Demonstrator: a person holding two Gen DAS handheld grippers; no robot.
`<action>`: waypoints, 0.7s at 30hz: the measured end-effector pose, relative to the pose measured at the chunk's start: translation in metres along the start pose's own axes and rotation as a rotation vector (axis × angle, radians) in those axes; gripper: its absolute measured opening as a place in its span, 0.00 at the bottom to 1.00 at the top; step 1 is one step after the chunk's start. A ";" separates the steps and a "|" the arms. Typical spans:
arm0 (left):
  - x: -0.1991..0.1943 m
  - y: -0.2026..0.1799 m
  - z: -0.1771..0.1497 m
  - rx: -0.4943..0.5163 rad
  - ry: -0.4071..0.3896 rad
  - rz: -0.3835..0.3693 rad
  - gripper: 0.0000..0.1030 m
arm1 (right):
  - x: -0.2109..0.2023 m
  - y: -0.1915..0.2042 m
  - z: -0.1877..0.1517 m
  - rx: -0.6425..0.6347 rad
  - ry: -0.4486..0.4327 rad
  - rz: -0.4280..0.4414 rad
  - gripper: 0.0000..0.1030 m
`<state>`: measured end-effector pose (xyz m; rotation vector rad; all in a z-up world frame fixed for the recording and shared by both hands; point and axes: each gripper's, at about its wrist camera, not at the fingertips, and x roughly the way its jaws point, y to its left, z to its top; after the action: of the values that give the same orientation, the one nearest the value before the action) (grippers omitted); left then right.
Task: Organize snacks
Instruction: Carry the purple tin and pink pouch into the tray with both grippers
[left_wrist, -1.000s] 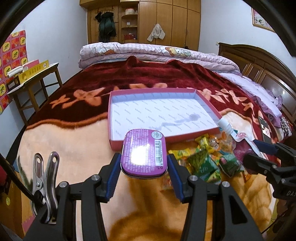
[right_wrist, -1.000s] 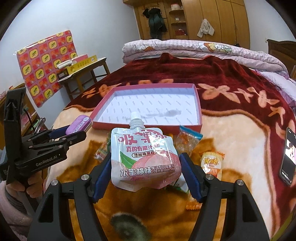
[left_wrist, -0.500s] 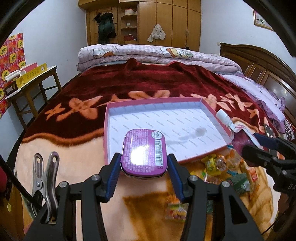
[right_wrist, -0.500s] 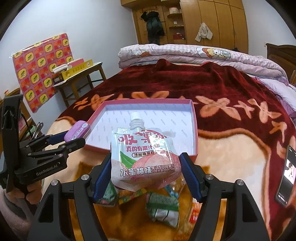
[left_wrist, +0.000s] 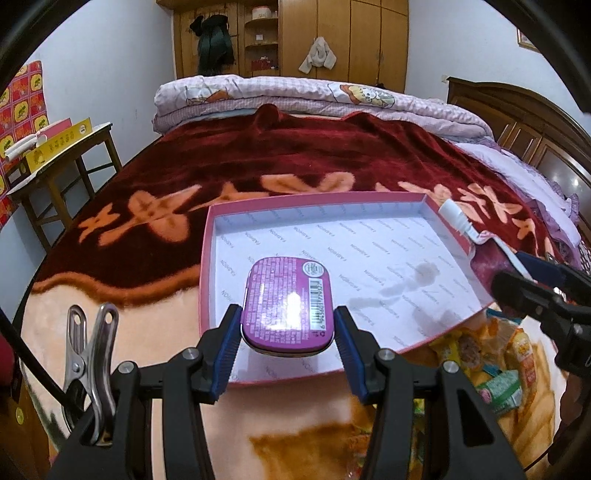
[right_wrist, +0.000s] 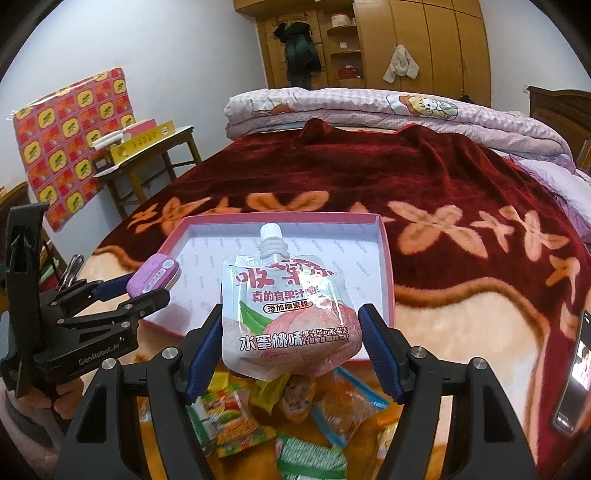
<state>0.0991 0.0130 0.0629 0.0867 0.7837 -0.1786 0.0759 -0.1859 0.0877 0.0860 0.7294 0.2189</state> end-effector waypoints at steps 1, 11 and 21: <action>0.004 0.001 0.000 -0.004 0.004 0.001 0.51 | 0.002 -0.001 0.001 0.002 0.002 -0.003 0.70; 0.028 0.009 0.002 -0.023 0.043 -0.002 0.51 | 0.025 -0.009 0.000 -0.003 0.018 -0.057 0.70; 0.044 0.010 0.004 -0.026 0.077 -0.004 0.51 | 0.041 -0.015 0.001 -0.003 0.031 -0.082 0.70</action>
<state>0.1346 0.0164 0.0350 0.0676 0.8629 -0.1697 0.1085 -0.1907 0.0594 0.0497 0.7620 0.1431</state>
